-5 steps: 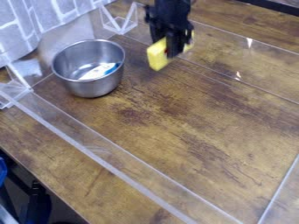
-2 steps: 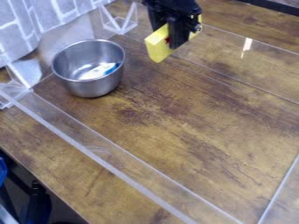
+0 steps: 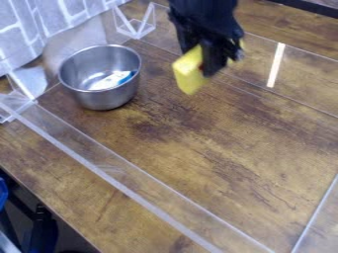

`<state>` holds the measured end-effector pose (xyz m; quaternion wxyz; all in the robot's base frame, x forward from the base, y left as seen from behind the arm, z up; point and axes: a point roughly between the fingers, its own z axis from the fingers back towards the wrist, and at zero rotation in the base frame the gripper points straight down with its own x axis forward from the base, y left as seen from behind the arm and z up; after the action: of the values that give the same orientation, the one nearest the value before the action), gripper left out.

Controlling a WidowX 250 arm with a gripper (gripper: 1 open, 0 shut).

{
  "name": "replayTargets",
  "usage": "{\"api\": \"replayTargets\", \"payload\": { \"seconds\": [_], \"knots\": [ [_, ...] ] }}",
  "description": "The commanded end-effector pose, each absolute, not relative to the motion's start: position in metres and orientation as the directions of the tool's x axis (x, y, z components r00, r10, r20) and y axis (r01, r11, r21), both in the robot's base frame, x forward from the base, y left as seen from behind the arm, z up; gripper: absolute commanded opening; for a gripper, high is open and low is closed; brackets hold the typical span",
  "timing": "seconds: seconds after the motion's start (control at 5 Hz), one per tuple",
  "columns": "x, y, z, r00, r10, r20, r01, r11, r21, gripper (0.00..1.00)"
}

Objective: Move the yellow butter to the right side of the table

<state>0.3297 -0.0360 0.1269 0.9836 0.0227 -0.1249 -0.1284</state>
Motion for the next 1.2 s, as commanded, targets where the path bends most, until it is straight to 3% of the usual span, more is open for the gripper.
{"api": "replayTargets", "payload": {
  "seconds": [0.0, 0.4, 0.6, 1.0],
  "knots": [
    [0.322, -0.072, 0.128, 0.914, -0.277, 0.296, 0.267, 0.961, 0.076, 0.0],
    [0.332, -0.13, 0.081, 0.916, -0.294, 0.272, 0.288, 0.956, 0.065, 0.0],
    [0.342, -0.136, 0.06, 0.914, -0.299, 0.275, 0.292, 0.954, 0.068, 0.0],
    [0.382, -0.088, 0.089, 0.9, -0.301, 0.314, 0.283, 0.954, 0.102, 0.0]
  ]
}}
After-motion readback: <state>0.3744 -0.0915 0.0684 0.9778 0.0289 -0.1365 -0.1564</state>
